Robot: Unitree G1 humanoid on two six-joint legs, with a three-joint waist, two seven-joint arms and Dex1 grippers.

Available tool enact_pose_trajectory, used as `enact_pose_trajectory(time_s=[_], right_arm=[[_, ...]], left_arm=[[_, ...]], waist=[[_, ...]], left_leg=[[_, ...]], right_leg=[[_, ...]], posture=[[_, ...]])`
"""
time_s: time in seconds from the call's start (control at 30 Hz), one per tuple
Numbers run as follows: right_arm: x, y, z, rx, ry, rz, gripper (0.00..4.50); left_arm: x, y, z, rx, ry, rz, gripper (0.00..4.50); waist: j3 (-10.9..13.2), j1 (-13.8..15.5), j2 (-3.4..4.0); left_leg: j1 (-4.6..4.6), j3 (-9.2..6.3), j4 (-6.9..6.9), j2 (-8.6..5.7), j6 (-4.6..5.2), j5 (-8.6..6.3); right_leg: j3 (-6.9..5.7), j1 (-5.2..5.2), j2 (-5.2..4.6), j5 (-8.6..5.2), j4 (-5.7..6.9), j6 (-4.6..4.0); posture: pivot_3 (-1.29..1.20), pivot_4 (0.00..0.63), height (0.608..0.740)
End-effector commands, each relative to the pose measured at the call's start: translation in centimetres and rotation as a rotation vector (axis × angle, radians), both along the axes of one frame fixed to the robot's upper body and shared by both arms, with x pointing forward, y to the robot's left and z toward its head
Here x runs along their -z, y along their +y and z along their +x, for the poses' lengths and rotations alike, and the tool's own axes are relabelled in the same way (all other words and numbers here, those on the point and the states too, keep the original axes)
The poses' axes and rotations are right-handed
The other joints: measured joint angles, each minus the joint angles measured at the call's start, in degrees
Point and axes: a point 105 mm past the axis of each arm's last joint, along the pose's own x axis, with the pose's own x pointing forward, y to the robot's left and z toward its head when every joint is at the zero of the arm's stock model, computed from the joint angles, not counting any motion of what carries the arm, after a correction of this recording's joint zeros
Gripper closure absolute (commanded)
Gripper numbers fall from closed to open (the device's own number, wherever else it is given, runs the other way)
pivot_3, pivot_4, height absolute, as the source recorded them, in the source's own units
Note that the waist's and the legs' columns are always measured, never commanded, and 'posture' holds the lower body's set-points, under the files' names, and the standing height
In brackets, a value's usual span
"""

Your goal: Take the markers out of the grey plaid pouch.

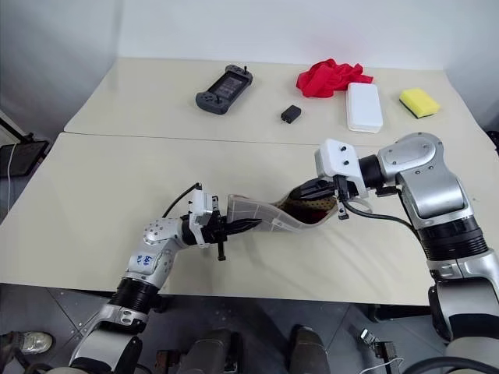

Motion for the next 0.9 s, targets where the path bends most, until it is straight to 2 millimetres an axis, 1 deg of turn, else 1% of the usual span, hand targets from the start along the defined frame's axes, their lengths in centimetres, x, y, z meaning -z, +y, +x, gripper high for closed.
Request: enact_pose_trajectory(time_s=[0.03,0.13,0.2,0.3,0.37,0.47,0.6,0.67,0.7,0.83,0.9], right_arm=[[1.5,0.0,-0.3,-0.007,0.012,-0.11,4.49],[2.2,1.2,-0.2,0.014,0.029,-0.149,4.49],[2.4,1.8,-0.2,0.008,0.011,-0.155,4.49],[2.6,2.4,-0.8,0.021,0.014,-0.192,3.93],[2.5,2.3,-0.5,0.041,-0.048,-0.235,3.25],[2.4,2.2,-0.5,0.051,-0.09,-0.264,2.22],[1.4,3.0,0.0,0.048,-0.194,-0.249,0.93],[1.3,3.6,-0.1,0.042,-0.225,-0.252,0.93],[1.5,3.8,-0.2,0.041,-0.228,-0.262,0.93],[3.1,3.9,0.8,0.089,-0.23,-0.299,0.93],[4.1,3.5,1.3,0.12,-0.213,-0.327,0.93]], left_arm=[[-0.2,-0.4,0.0,0.009,-0.016,-0.001,4.5],[-0.1,-0.5,0.1,0.014,-0.015,0.005,4.5],[-0.1,-0.5,0.2,0.014,-0.016,0.004,4.5],[-0.2,-0.5,0.3,0.009,-0.021,0.002,4.5],[-0.2,-0.4,0.4,0.001,-0.02,-0.004,4.5],[-0.2,-0.5,0.3,0.0,-0.019,-0.006,4.5],[-0.2,-0.4,0.3,-0.005,-0.012,-0.012,4.5],[-0.2,-0.4,0.3,-0.008,-0.009,-0.018,4.5],[-0.2,-0.4,0.3,-0.008,-0.007,-0.02,4.5],[-0.2,-0.6,0.4,-0.004,-0.006,-0.022,4.5],[-0.3,-0.7,0.4,-0.003,-0.006,-0.025,4.5]], waist=[[0.0,0.0,0.0],[0.0,-0.06,0.0],[0.0,-0.04,0.0],[0.0,0.04,0.0],[0.0,0.02,0.0],[-0.01,0.03,0.0],[-0.01,-0.01,0.0],[-0.01,-0.04,0.0],[-0.01,-0.04,0.0],[-0.01,-0.07,0.01],[-0.01,-0.14,0.0]], left_leg=[[0.0,0.0,0.0,0.0,0.0,0.0],[0.01,0.01,0.01,0.0,0.0,0.0],[0.01,0.0,0.01,0.01,0.0,0.0],[0.01,-0.02,0.02,0.0,0.0,0.0],[0.01,-0.02,0.02,0.0,0.0,0.0],[0.01,-0.02,0.03,0.0,0.0,0.0],[0.01,-0.01,0.03,0.0,0.0,0.0],[0.01,-0.01,0.02,0.0,0.0,0.0],[0.01,-0.01,0.02,0.0,0.0,0.0],[0.01,0.0,0.03,0.0,0.0,0.0],[0.02,0.0,0.02,0.0,0.0,0.0]], right_leg=[[0.01,0.0,0.0,0.0,0.0,0.0],[0.01,0.0,0.0,0.0,0.01,0.0],[0.01,0.0,0.0,0.0,0.02,0.0],[0.01,0.0,0.0,0.0,0.02,0.0],[0.01,0.0,0.0,0.0,0.02,0.0],[0.02,0.0,0.0,0.0,0.02,0.0],[0.02,0.0,0.0,0.0,0.02,0.0],[0.02,0.0,0.0,0.0,0.02,0.0],[0.02,0.0,0.0,0.0,0.02,0.0],[0.02,0.0,0.0,0.0,0.03,0.0],[0.02,0.0,0.01,0.0,0.03,0.0]], posture=[[0.0,0.15,0.74],[0.0,0.15,0.74],[0.0,0.15,0.74],[0.0,0.15,0.74],[0.0,0.15,0.74],[0.0,0.15,0.74],[0.0,0.15,0.74],[0.0,0.15,0.74],[0.0,0.15,0.74],[0.0,0.15,0.74],[0.0,0.15,0.74]])
